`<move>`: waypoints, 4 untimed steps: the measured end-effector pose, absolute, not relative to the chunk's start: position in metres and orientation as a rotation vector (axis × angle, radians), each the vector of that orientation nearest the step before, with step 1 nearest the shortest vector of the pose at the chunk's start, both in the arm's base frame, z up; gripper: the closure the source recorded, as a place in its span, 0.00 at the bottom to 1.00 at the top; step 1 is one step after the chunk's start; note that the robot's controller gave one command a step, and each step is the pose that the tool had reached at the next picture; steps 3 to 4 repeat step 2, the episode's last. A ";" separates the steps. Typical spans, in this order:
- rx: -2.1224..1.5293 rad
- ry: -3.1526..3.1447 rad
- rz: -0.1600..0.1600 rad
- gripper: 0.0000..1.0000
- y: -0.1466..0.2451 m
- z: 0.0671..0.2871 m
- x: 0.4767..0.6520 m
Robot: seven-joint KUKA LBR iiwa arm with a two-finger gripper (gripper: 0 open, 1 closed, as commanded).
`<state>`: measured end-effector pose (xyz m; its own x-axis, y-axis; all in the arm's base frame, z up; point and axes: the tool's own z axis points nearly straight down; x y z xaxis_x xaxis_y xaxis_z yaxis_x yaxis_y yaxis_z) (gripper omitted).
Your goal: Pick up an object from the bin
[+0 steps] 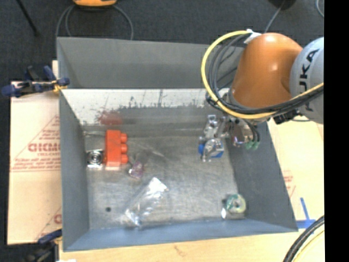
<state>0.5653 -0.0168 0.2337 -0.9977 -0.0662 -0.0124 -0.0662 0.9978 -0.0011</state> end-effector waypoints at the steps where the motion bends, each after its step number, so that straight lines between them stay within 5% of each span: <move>1: -0.129 3.140 -0.004 1.00 -0.051 0.189 0.551; 2: -0.114 3.131 -0.002 1.00 -0.051 0.227 0.557; 4: -0.114 3.131 -0.002 1.00 -0.051 0.227 0.557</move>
Offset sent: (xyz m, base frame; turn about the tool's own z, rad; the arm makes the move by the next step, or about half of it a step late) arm -0.0141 -0.0303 -0.0429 -0.0217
